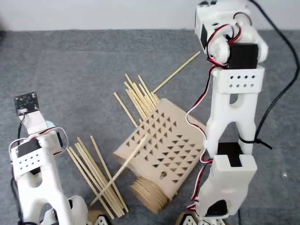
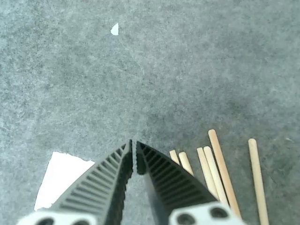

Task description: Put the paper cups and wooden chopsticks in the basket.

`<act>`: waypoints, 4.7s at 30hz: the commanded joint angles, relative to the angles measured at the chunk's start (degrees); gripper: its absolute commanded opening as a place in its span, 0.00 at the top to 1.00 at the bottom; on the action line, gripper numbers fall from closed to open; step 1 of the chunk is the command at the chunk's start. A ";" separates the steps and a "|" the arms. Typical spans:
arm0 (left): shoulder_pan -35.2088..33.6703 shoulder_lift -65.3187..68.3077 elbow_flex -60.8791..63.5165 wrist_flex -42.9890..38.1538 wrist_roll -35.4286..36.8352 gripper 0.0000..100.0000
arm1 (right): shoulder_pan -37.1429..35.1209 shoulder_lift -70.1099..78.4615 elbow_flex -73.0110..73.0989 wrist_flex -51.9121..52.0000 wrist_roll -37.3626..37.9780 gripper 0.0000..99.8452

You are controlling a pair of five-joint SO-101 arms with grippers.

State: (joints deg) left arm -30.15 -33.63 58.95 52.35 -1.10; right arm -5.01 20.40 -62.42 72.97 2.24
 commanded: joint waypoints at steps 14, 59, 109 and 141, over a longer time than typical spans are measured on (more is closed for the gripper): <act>0.35 -2.02 -0.31 -1.14 0.18 0.99 | -8.75 -10.59 0.26 30.29 1.05 0.77; 0.18 -1.93 -0.31 -1.14 0.00 0.99 | -45.58 -41.80 88.79 -3.74 -1.85 0.99; -2.46 -2.11 -0.57 -1.93 0.18 0.99 | -37.32 -34.51 85.36 -2.86 16.18 0.99; 9.76 -2.46 -22.73 18.64 20.13 0.99 | -14.99 -72.75 82.64 14.46 13.10 0.99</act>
State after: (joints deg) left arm -22.42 -33.63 42.07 67.74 14.99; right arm -26.81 -49.14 24.09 85.45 17.89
